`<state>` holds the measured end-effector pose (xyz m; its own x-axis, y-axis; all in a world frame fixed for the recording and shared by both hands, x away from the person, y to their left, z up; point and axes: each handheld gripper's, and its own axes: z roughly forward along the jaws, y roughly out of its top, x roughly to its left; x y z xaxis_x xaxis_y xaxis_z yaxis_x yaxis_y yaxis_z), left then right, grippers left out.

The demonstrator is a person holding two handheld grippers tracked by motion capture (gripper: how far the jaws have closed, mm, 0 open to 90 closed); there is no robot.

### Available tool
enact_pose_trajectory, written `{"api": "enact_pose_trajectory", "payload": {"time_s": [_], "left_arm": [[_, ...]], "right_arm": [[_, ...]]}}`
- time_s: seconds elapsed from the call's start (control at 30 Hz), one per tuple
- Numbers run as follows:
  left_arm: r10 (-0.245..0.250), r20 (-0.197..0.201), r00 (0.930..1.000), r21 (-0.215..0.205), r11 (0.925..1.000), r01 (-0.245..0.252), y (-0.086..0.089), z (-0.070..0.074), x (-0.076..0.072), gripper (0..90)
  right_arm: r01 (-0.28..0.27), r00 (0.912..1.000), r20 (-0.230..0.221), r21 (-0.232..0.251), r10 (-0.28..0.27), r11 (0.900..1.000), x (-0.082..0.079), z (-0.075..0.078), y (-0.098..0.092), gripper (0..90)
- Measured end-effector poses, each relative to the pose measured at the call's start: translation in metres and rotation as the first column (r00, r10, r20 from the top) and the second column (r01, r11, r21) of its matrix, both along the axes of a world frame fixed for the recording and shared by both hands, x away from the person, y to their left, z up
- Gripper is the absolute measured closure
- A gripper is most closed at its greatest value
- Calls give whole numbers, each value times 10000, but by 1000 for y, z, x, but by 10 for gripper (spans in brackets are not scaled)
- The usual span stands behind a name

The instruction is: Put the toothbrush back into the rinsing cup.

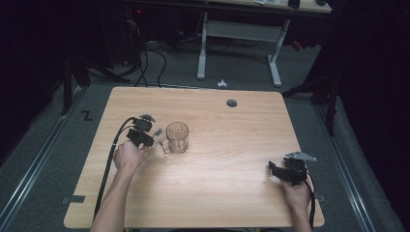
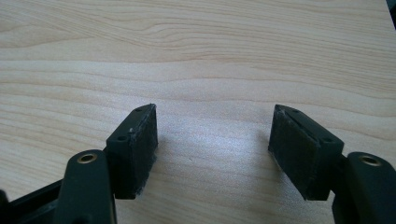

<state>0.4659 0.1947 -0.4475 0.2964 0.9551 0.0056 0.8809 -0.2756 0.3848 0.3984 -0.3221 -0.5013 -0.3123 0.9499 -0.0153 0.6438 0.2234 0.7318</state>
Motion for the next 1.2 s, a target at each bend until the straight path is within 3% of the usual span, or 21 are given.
{"api": "enact_pose_trajectory", "payload": {"time_s": [0.67, 1.2], "left_arm": [[-76, 301, 9995, -64, 9999, 77, 2, 16, -6, 794], [-63, 910, 9958, -668, 9977, 124, 11, 40, -21, 796]], "right_arm": [[8, 10000, -12, 27, -8, 10000, 0, 0, 0, 328], [0, 10000, 5, -6, 0, 10000, 0, 0, 0, 328]]}}
